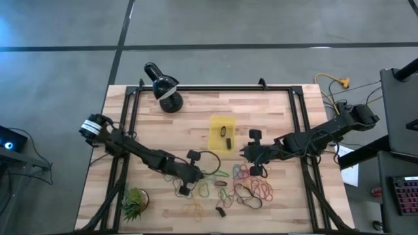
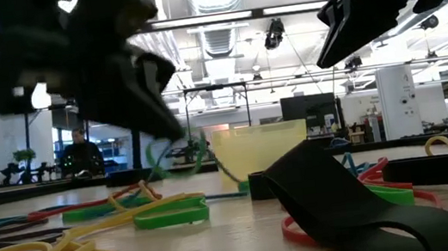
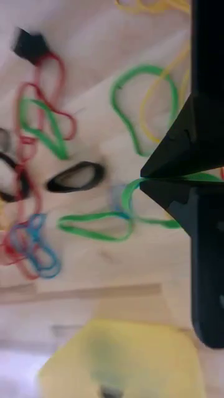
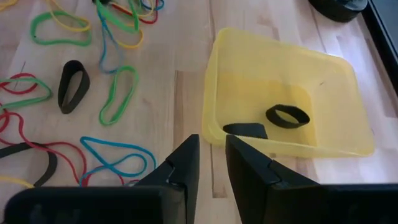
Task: Pick and place rubber bands into bin
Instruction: Put the green rubber band into the yellow bin
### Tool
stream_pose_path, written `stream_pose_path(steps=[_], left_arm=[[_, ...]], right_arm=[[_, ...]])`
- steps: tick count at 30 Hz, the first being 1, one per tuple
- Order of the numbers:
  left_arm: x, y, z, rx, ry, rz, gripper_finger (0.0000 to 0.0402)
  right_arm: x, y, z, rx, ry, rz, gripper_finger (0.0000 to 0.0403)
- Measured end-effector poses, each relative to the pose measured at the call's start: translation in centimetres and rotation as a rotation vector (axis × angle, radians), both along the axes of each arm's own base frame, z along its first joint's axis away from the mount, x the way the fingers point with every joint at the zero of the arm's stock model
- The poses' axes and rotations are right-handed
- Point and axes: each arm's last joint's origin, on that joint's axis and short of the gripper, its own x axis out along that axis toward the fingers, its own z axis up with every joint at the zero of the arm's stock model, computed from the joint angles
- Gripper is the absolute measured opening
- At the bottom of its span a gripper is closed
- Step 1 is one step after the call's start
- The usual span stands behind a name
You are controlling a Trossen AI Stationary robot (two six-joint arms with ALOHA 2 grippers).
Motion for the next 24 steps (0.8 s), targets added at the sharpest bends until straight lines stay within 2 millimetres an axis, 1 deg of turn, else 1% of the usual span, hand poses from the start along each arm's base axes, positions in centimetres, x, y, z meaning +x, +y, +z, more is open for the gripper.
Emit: stream_pose_path(steps=[5,8,10,12,16,19,22,24], left_arm=[[-0.4,0.2,1.7,0.018,-0.061,-0.004,0.0000],[-0.4,0.1,2.1,-0.012,-0.073,-0.044,0.0000],[-0.5,0.0,1.9,-0.058,-0.040,-0.079,0.0000],[-0.4,0.1,1.4,-0.093,-0.007,-0.077,0.0000],[-0.5,0.2,0.1,-0.091,0.067,-0.046,0.0000],[-0.6,0.2,-0.3,-0.106,0.085,-0.046,0.0000],[-0.7,0.0,-0.5,-0.147,0.115,-0.099,0.0000],[-0.6,0.1,-0.5,-0.154,0.114,-0.104,0.0000]], right_arm=[[-0.1,0.0,-0.3,0.013,0.005,-0.018,0.0073],[-0.2,0.0,-0.4,0.020,0.008,-0.025,0.0068],[-0.2,0.0,-0.4,0.022,0.008,-0.024,0.0068],[-0.3,0.2,-0.4,0.027,0.007,-0.023,0.0070],[-0.3,0.3,-0.4,0.030,0.004,-0.019,0.0073],[-0.3,0.4,-0.4,0.032,0.002,-0.018,0.0075],[-0.3,0.4,-0.4,0.038,-0.001,-0.025,0.0074],[-0.3,0.4,-0.4,0.043,-0.003,-0.030,0.0071]])
